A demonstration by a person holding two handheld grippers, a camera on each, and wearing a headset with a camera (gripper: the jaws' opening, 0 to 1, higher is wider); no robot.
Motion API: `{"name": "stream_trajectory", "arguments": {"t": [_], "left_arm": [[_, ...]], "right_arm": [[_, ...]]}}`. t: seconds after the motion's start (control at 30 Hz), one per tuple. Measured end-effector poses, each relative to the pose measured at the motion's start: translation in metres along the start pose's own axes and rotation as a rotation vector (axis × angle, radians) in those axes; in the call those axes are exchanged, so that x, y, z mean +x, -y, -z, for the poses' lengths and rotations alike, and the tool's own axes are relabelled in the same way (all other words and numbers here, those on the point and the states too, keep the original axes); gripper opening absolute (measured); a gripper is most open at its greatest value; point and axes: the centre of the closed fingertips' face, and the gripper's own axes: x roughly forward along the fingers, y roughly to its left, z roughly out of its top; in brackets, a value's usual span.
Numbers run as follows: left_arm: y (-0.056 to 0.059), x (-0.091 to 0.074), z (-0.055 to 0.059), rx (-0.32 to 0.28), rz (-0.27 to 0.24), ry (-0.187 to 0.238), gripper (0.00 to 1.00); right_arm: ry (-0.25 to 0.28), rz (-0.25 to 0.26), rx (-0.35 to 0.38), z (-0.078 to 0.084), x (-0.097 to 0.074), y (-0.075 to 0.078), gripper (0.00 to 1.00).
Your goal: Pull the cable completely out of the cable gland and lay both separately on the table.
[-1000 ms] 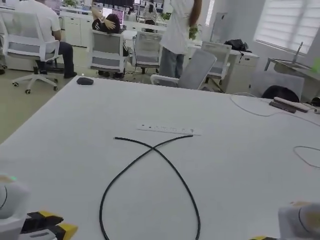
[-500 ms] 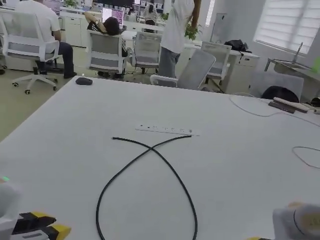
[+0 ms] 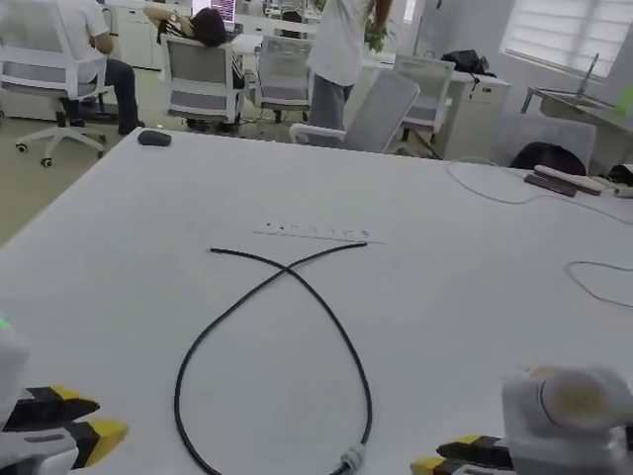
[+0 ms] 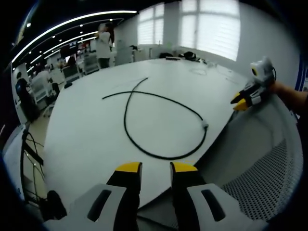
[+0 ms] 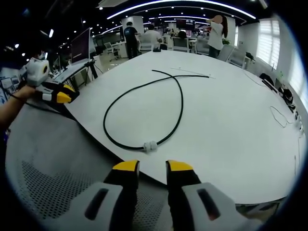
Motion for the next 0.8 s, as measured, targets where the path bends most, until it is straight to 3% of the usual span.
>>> {"name": "stream_trajectory", "arguments": {"t": [0.03, 0.1, 0.17, 0.27, 0.37, 0.4, 0.43, 0.5, 0.63, 0.73, 0.8], "left_arm": [[0.01, -0.001, -0.011, 0.018, 0.05, 0.017, 0.25], [0.016, -0.002, -0.024, 0.047, 0.061, 0.006, 0.26], [0.024, -0.001, -0.033, 0.097, 0.079, -0.016, 0.27], [0.049, 0.01, -0.051, 0.109, 0.15, -0.013, 0.3], [0.08, 0.021, -0.055, 0.126, 0.234, -0.054, 0.33], [0.098, 0.023, -0.059, 0.13, 0.295, -0.046, 0.33], [0.108, 0.024, -0.06, 0.134, 0.328, -0.049, 0.33], [0.121, 0.028, -0.059, 0.136, 0.352, -0.081, 0.33], [0.135, 0.046, -0.053, 0.227, 0.365, -0.164, 0.32], [0.143, 0.069, -0.056, 0.237, 0.374, -0.191, 0.32], [0.149, 0.088, -0.055, 0.207, 0.398, -0.225, 0.32]], "right_arm": [[-0.004, -0.001, 0.003, 0.001, 0.0, 0.0, 0.22], [-0.083, -0.035, -0.013, 0.013, 0.002, -0.006, 0.24], [-0.052, -0.043, -0.005, 0.008, 0.003, -0.007, 0.26], [-0.024, -0.052, -0.015, 0.004, 0.001, -0.009, 0.24], [-0.025, -0.077, -0.014, 0.004, 0.001, -0.013, 0.24], [-0.028, -0.077, -0.006, 0.005, 0.001, -0.013, 0.24], [-0.029, -0.082, -0.008, 0.005, 0.001, -0.014, 0.25], [-0.01, -0.097, -0.01, 0.002, 0.001, -0.017, 0.24], [-0.001, -0.114, -0.026, 0.0, 0.002, -0.02, 0.26], [0.016, -0.122, -0.019, -0.002, 0.001, -0.022, 0.26], [0.016, -0.133, -0.022, -0.003, 0.002, -0.023, 0.26]]}}
